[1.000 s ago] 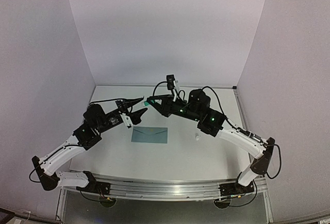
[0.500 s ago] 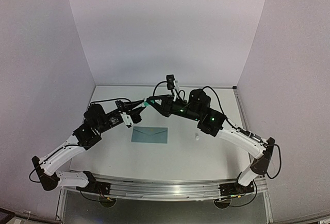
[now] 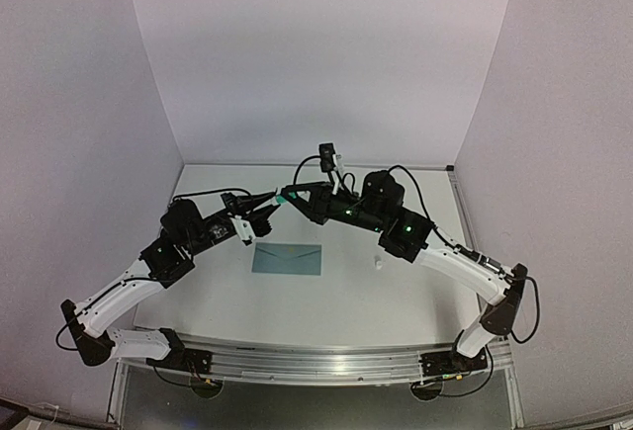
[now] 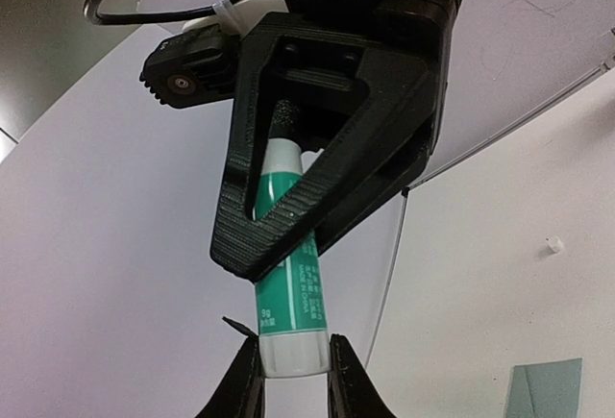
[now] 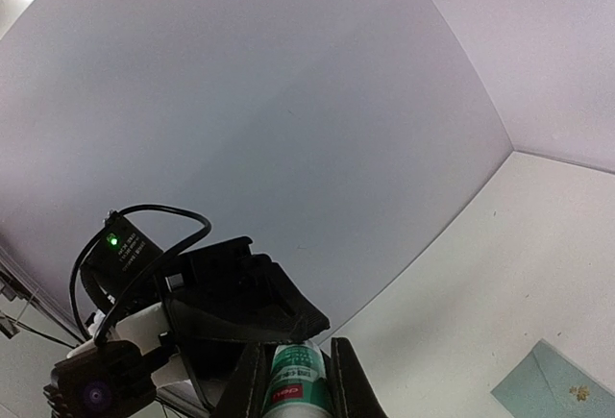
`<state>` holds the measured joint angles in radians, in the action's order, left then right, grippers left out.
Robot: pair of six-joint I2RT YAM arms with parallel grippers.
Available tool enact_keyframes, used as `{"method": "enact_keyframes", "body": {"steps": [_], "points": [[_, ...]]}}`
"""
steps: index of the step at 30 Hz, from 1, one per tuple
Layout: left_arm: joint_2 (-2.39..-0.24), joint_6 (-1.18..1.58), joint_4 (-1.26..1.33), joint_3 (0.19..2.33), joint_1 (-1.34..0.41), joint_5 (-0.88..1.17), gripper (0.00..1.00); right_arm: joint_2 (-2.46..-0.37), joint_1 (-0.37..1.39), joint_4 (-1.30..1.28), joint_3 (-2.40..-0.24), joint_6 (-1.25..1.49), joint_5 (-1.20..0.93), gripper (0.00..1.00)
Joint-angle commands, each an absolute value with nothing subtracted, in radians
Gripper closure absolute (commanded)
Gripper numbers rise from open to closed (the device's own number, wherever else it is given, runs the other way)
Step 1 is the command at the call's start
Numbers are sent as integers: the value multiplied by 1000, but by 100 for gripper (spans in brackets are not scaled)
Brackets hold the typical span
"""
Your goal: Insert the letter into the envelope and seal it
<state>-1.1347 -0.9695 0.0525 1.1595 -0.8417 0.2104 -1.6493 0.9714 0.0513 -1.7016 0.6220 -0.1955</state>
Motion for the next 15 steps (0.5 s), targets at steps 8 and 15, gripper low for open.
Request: {"method": "enact_keyframes", "body": {"steps": [8, 15], "points": [[-1117, -969, 59, 1202, -844, 256, 100, -1655, 976, 75, -1731, 622, -205, 100], [-1125, -736, -159, 1301, -844, 330, 100, -1635, 976, 61, -1701, 517, -250, 100]]}}
